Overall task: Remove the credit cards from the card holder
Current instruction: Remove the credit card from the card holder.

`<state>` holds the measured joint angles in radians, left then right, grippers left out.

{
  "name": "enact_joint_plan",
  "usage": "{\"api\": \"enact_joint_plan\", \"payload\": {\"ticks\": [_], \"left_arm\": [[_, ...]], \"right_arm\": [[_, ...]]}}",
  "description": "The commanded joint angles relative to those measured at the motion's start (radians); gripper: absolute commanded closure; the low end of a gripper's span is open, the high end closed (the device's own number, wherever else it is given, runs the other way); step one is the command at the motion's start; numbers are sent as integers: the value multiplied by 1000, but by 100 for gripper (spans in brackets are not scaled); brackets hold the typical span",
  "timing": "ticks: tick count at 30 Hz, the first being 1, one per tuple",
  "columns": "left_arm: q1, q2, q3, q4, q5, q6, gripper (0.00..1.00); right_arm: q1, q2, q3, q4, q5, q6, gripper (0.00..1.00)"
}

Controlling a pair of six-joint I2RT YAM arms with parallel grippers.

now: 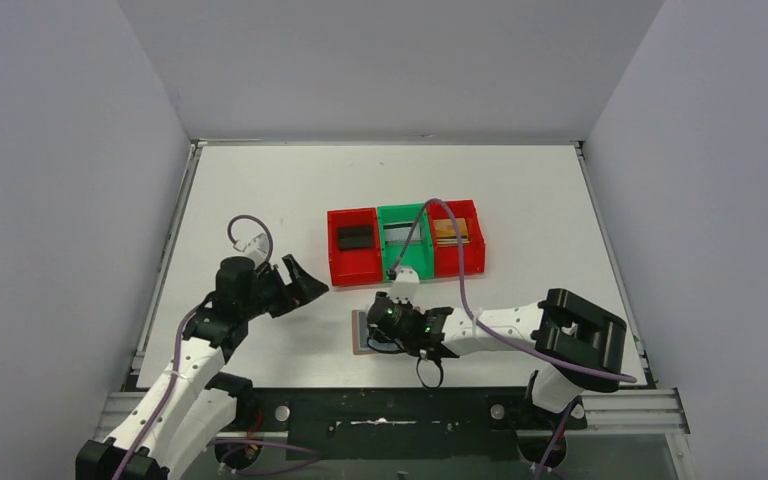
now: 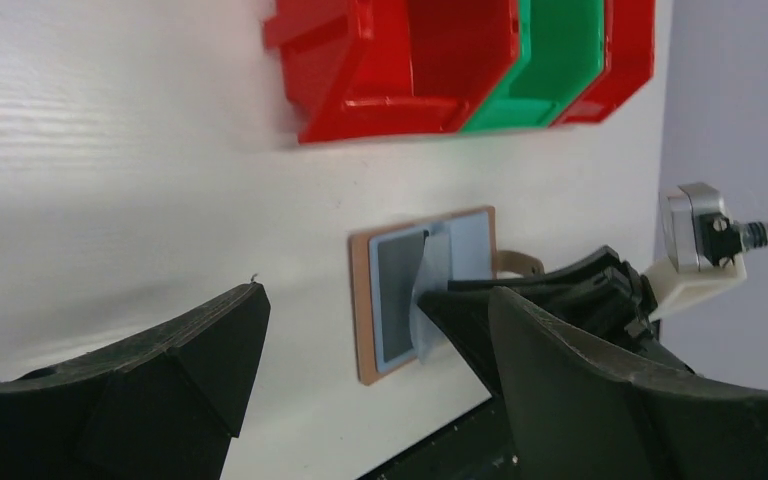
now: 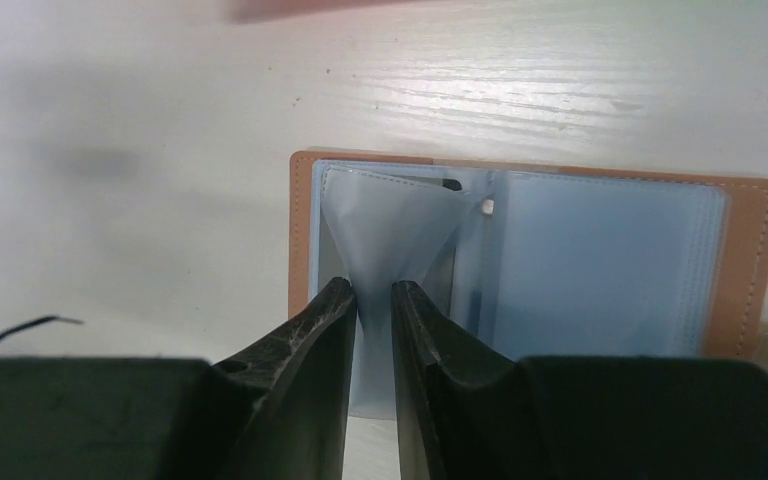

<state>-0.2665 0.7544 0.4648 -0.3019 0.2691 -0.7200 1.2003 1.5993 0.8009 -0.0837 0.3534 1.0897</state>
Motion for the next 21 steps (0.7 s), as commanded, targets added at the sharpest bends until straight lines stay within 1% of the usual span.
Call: {"api": "enact_joint_plan", "payload": {"ticks": [1,3,6,8,11,13,18,21], "left_arm": [[-7,37,-65,266,280,-126,19],[-26,65,-84,303,312,-139,19],[-74,99,-110,365,302,-167,19],[-125,126,-122,405,273,-187,20],[-201,171,-115,423,212,-198,22],[-233,200,-120,441,176,-217,23],[-279,264,-155,540,138,-274,31],[-299,296,-161,562,110,-292,37]], "right_arm": [[-21,-74,-89,236,-45,21,79],[-32,-92,-122,280,-58,29,79],[-41,-111,-160,333,-74,30,79],[-43,-120,-176,358,-81,24,79],[-42,-122,-187,374,-85,25,79],[-42,-120,-189,380,-90,23,79],[-42,-108,-190,399,-105,23,80],[-43,-109,-195,402,-101,23,79]]}}
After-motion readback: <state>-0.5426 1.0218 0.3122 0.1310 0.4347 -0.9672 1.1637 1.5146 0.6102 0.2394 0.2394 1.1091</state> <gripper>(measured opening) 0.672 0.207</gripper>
